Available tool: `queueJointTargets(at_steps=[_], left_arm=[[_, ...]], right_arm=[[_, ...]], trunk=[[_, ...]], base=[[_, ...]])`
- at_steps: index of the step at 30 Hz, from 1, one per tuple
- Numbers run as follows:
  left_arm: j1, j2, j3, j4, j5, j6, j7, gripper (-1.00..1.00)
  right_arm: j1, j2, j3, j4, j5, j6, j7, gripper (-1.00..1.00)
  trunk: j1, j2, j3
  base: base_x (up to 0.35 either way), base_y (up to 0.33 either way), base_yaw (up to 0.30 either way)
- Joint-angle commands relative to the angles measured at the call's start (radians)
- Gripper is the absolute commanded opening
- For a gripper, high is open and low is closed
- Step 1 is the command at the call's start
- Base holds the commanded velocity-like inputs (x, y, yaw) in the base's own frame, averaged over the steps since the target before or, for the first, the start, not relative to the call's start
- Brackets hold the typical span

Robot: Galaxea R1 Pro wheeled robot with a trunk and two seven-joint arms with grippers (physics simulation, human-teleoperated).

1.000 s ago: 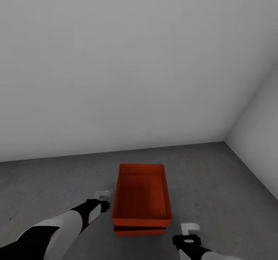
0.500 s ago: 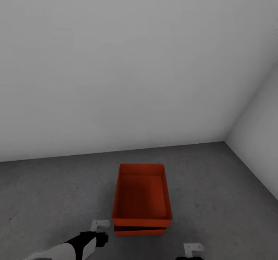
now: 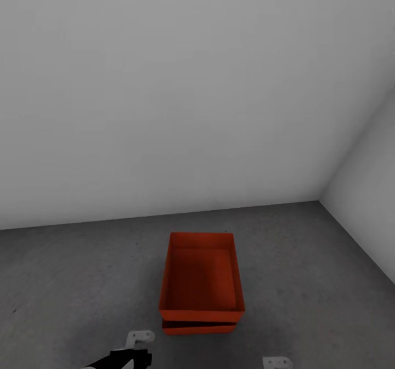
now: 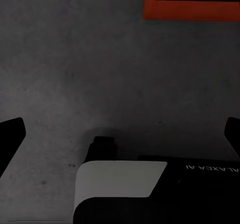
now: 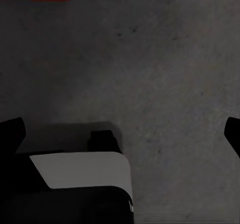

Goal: Move the two storage containers from the living room to the garage. In the garage, place one container on the floor and stack the other container on top of it (either order is fine).

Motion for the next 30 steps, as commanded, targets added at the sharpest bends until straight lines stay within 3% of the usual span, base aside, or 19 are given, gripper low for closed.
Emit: queueJointTargets(at_steps=[1,5,14,30], left_arm=[[0.001,0.0,-0.001,0.0,0.006,0.004,0.003,1.0],[0.017,0.0,-0.001,0.0,0.007,0.007,0.003,1.0],[0.068,-0.003,-0.001,-0.001,0.005,0.001,0.001,1.0],[0.075,-0.005,-0.001,-0.001,0.005,0.0,0.001,1.0]], right_arm=[[0.001,0.001,0.008,0.003,-0.01,-0.006,0.0,1.0],[0.032,0.004,0.008,0.003,-0.01,-0.007,0.0,1.0],[0.083,0.045,0.008,0.003,-0.011,-0.009,0.002,1.0],[0.085,0.051,0.008,0.003,-0.012,-0.007,0.001,1.0]], trunk=[[0.0,-0.001,-0.001],[0.0,-0.001,-0.001],[0.0,-0.001,0.001],[0.0,-0.001,0.025]], base=[[-0.047,0.0,0.0],[-0.03,0.0,0.0],[-0.003,0.0,0.0],[0.0,0.0,0.0]])
